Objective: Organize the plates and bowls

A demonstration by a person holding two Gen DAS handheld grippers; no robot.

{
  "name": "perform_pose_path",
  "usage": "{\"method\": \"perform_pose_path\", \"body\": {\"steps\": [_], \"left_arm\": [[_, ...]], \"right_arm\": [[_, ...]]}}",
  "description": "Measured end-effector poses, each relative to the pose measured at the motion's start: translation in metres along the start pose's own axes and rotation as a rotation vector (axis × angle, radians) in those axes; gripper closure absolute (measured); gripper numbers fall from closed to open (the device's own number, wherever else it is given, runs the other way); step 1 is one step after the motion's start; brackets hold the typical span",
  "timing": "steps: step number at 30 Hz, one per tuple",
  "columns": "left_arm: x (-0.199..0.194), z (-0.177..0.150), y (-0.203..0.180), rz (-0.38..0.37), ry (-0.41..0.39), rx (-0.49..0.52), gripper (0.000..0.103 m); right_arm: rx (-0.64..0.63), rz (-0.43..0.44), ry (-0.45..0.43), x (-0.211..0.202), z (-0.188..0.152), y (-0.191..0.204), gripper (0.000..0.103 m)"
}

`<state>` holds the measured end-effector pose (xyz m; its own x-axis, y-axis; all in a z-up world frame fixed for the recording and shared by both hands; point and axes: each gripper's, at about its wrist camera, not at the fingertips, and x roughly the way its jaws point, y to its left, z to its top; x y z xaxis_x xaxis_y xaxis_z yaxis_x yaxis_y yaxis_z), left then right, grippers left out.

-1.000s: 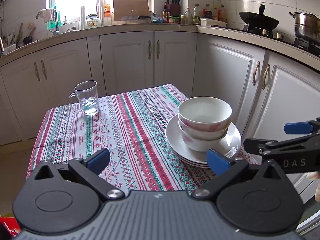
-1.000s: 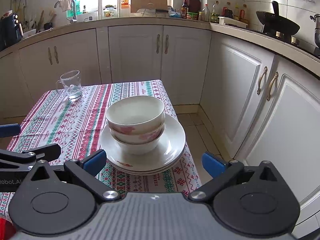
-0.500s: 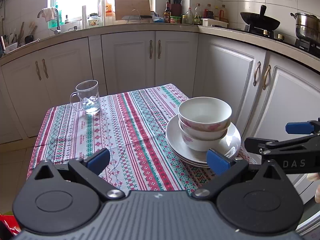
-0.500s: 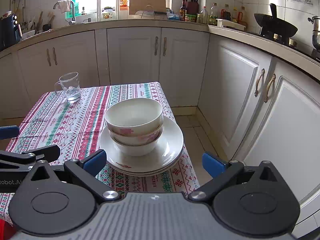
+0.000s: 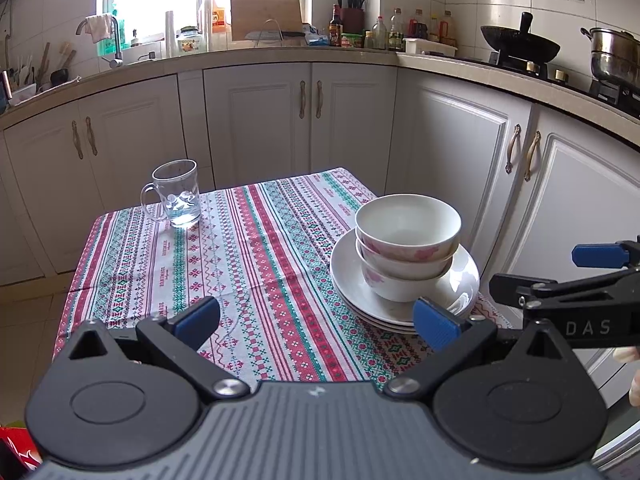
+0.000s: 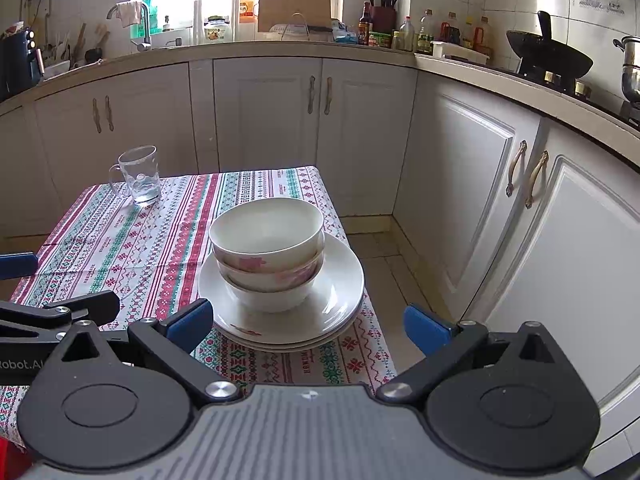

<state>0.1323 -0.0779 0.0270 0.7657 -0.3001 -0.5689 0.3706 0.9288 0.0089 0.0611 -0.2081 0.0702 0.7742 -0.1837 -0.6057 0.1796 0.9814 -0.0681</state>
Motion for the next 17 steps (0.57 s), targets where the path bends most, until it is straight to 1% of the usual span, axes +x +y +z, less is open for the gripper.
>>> {"method": "perform_pose_path", "body": {"steps": [17], "left_arm": [[-0.0010,0.0005,0.0002,-0.002,0.003,-0.005,0.001]], "right_arm": [[-0.007,-0.010,-0.006,-0.0030,0.0004,0.0004,0.000]]}}
